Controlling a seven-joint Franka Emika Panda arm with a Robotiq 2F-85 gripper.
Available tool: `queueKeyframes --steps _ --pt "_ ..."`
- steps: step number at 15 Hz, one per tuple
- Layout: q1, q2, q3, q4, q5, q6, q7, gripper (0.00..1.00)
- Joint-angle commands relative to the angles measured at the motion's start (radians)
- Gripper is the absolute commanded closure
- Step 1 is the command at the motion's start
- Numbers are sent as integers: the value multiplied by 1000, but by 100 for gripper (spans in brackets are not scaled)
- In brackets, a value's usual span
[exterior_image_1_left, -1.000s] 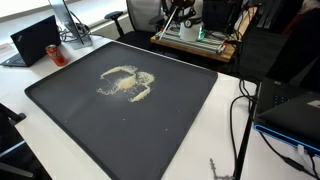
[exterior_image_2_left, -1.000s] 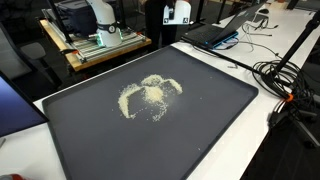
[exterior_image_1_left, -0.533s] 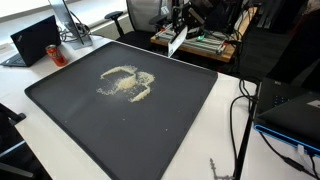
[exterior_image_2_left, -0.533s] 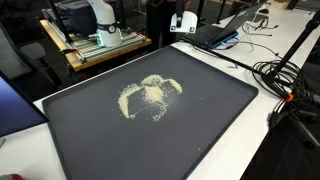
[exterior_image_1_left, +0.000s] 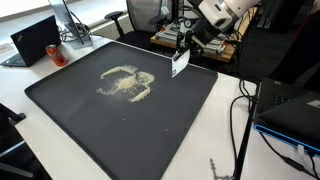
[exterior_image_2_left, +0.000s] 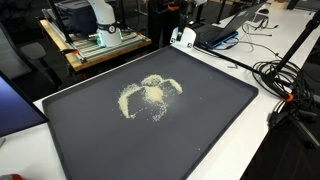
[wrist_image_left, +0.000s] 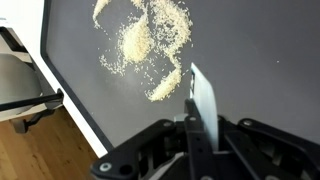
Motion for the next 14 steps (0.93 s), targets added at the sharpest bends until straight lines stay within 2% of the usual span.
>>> queueKeyframes --steps 1,14 --pt "48 67 -37 78 45 -80 -64 99" --pt "151 239 -55 259 67 -271 -184 99"
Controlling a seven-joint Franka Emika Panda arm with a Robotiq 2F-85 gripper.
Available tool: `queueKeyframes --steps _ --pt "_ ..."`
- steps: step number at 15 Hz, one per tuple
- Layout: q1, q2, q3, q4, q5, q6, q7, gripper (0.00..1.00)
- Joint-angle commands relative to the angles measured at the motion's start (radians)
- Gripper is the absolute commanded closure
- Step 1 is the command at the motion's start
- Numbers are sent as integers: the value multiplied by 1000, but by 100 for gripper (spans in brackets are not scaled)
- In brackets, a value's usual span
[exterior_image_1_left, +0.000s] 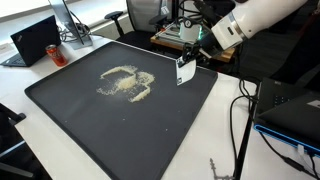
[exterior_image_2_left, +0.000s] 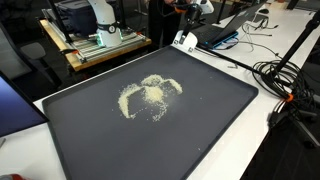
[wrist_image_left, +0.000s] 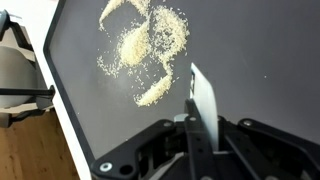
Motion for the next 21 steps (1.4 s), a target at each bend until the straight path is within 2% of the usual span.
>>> queueKeyframes --steps 1,11,16,21 --pt "32 64 -14 79 52 -69 -72 99" --pt "71 183 -32 233 156 -240 -217 99" --pt "85 225 -42 293 168 -310 -254 99" --pt "113 255 -52 324 143 -329 -240 99"
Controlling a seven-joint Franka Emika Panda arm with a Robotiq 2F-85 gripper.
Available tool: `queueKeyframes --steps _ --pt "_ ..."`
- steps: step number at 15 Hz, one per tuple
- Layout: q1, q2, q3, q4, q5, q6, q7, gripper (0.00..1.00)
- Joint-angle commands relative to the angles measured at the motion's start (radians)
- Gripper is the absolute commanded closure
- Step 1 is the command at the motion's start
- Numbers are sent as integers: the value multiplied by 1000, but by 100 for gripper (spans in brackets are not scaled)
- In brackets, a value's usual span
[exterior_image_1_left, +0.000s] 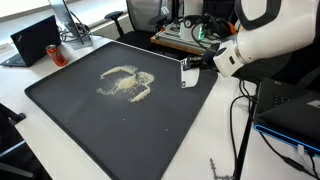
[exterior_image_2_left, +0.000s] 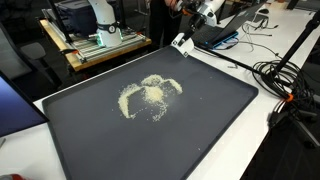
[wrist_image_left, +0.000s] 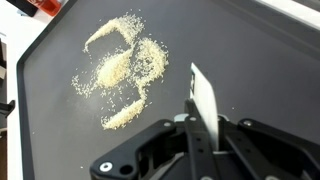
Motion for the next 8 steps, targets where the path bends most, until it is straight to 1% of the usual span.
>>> queueKeyframes --steps 1,8 --pt "43 40 -30 59 -7 -47 0 99" --pt "46 65 -65 80 -15 -22 45 99"
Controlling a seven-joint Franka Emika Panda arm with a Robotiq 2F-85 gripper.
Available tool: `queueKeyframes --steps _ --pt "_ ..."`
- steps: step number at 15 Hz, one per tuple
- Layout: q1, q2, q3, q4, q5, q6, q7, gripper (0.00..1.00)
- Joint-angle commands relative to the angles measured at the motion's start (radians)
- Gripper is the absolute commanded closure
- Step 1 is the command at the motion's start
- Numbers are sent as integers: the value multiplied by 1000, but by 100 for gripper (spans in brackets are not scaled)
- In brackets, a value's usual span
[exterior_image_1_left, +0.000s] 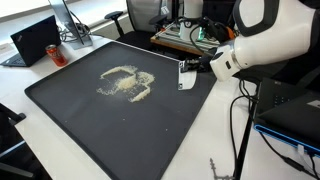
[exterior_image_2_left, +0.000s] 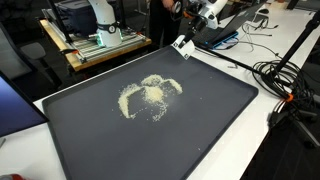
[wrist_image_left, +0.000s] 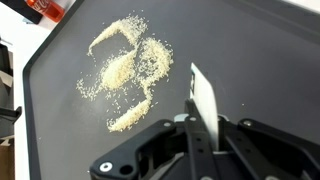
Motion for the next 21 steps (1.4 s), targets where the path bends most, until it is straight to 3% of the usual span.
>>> queueKeyframes --steps 1,6,11,17,21 --pt "17 30 -22 40 -12 -8 30 99" --pt "24 44 -37 47 -43 -4 71 99" --pt "-28 -39 -14 -6 26 13 10 99" --pt "-160 -201 -28 -84 181 88 -107 99" --pt "-267 -303 -53 -163 312 200 -225 99"
